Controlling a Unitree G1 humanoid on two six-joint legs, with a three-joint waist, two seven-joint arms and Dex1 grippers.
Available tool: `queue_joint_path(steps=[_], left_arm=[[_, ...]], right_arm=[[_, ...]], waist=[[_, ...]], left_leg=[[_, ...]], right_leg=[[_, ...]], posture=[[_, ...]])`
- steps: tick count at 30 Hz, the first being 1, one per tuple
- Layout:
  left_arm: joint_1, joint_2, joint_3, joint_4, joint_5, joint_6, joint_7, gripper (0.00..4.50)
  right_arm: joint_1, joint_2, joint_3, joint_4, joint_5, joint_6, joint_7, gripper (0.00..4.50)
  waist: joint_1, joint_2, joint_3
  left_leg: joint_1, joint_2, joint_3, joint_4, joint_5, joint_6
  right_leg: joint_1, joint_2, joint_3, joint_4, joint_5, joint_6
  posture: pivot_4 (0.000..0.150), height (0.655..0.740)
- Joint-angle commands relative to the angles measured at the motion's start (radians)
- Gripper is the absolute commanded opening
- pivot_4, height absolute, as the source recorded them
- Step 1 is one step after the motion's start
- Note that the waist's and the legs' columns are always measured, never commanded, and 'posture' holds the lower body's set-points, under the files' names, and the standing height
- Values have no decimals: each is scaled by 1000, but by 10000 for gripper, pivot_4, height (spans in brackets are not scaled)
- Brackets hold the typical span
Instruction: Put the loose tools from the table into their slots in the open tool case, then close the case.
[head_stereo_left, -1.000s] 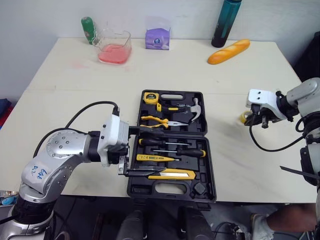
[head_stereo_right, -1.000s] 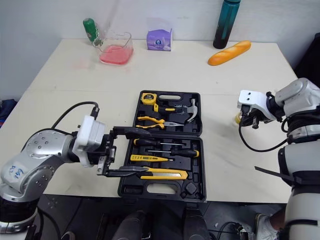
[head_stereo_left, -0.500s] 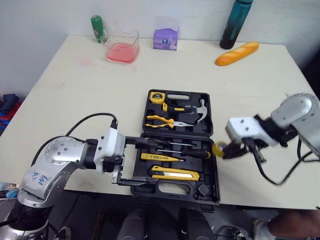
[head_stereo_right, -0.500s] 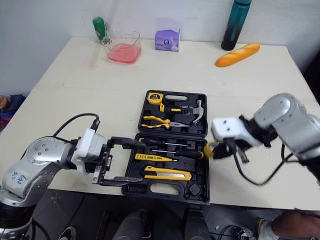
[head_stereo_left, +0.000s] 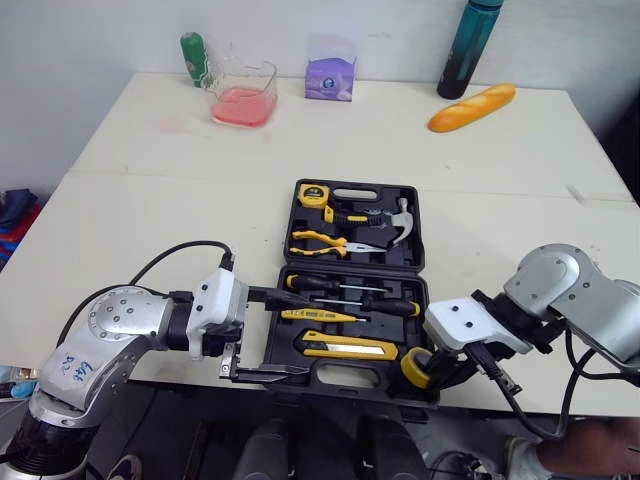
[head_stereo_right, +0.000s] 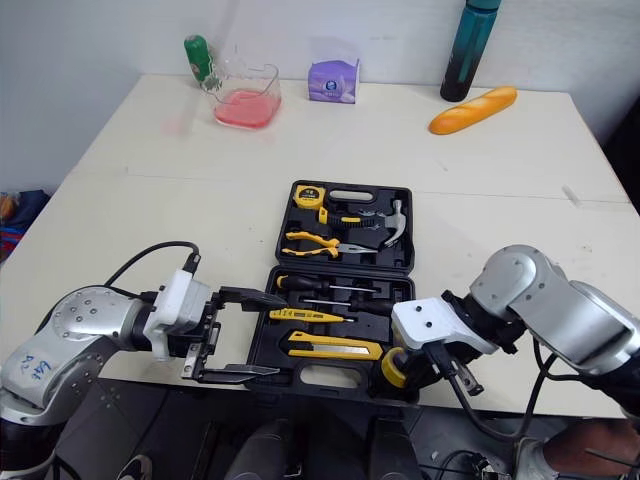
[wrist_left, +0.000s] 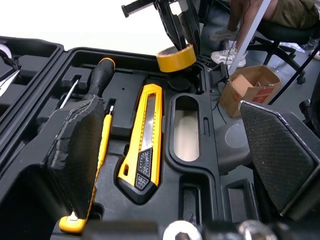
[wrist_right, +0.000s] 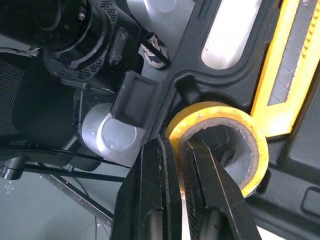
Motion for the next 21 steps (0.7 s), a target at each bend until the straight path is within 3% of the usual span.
queue_joint_path(steps=[1,16,21], left_arm=[[9,14,19,-31,-7,-3,4,45000],[8,21,21,-38,-17,15,17,45000],[7,20,23,-38,-18,20,20,45000]], right_arm=[[8,24,5,-35,-13,11,13,307],[21,89,62,-11,-168,-35,-14,307],[17,98,60,-30,-155,-5,11,307]], waist=[[0,0,0],[-1,-2,-1],[-3,-4,-2]], left_leg=[[0,0,0,0,0,0],[0,0,0,0,0,0],[1,1,0,1,0,0]], right_leg=[[0,0,0,0,0,0],[0,1,0,1,0,0],[1,1,0,1,0,0]], posture=[[1500,7400],[1500,7400],[1500,7400]])
